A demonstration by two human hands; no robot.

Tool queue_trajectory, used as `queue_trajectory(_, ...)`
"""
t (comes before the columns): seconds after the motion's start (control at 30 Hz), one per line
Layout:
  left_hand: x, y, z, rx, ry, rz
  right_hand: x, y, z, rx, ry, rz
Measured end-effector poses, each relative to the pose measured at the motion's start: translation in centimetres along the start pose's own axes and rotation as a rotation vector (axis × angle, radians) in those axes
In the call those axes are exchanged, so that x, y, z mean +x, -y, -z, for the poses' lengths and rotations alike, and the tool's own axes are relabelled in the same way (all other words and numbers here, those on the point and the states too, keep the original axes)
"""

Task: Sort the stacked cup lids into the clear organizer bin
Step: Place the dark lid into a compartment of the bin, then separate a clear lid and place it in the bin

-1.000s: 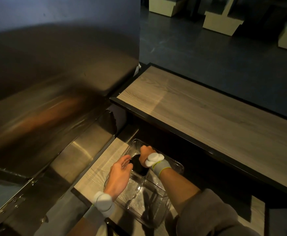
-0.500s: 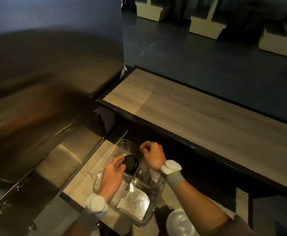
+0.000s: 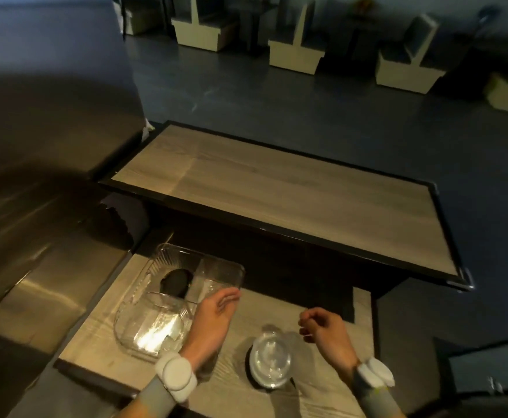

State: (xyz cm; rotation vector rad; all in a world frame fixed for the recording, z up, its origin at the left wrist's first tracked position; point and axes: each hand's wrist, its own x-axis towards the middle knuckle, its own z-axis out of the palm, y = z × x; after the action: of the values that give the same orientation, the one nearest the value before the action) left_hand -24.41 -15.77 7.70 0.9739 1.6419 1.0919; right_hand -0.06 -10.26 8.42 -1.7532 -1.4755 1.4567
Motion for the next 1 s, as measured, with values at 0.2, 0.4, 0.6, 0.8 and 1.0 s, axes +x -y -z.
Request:
queue_trajectory(0.2,-1.6,1.9,-5.4,0.361,0.219,0.120,-1.1,-4.4,-1.0,-0.110,0.048,-0.127)
queue_trajectory(0.4,-1.8,2.8,-7.0,0.667,0.245,0.178,-0.8,-6.0,-2.6,-0.229,0.066,-0.142)
queue_trajectory(0.6,-1.8,3.7,-7.5,0.689,0.267,0.232,-1.0,-6.2,-3.2,-0.214,0.055,-0.158)
queue_trajectory(0.8,-1.5,4.2,-7.0,0.589,0.246,0.261,-1.0,-5.8,-3.4,-0.235,0.075,-0.156)
queue_trajectory(1.0,-1.2,3.9,-6.9,0.526,0.224,0.244,-1.0,-5.2,-3.5,-0.205,0.078,-0.158)
